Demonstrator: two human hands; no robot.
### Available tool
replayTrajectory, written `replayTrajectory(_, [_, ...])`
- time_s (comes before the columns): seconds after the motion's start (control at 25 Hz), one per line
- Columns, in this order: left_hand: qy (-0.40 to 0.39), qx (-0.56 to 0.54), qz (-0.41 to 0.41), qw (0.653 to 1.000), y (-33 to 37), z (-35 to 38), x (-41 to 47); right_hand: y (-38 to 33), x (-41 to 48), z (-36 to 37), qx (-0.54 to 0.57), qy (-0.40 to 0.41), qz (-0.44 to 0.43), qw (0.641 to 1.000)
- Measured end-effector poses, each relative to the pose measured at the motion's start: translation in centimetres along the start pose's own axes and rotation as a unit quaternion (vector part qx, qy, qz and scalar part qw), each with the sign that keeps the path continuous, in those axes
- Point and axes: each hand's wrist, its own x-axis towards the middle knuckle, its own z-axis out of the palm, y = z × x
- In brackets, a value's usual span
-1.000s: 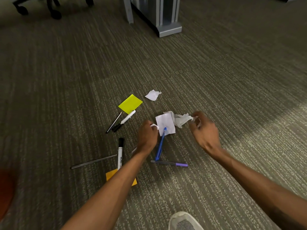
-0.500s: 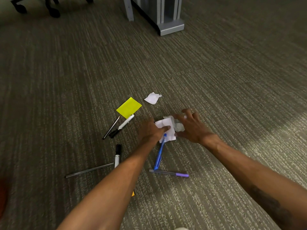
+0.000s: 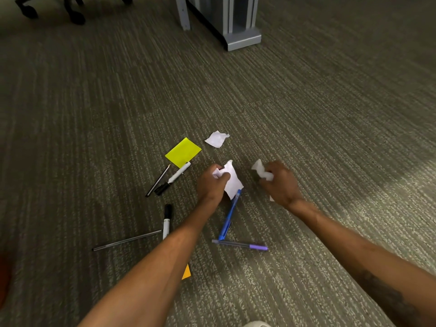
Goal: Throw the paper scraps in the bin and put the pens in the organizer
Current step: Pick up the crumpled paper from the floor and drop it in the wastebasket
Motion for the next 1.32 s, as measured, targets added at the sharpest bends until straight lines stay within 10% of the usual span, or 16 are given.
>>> replayTrajectory(0.28, [0.139, -0.080, 0.033, 0.987, 1.7, -2.8, 0.0, -3.3, 0.1, -1.5, 0.320, 0.007, 0.076, 0.944])
replayTrajectory(0.68, [0.168, 0.025, 0.049, 0.984, 3.4, -5.4, 4.3, -7.6, 5.1, 1.9, 0.098, 0.084, -0.024, 0.991])
replayTrajectory(1.32, [0.095, -0.033, -0.037, 0.994, 0.8, -9.7, 8.6, -8.9, 15.4, 10.5, -0.134, -0.127, -0.027, 0.983])
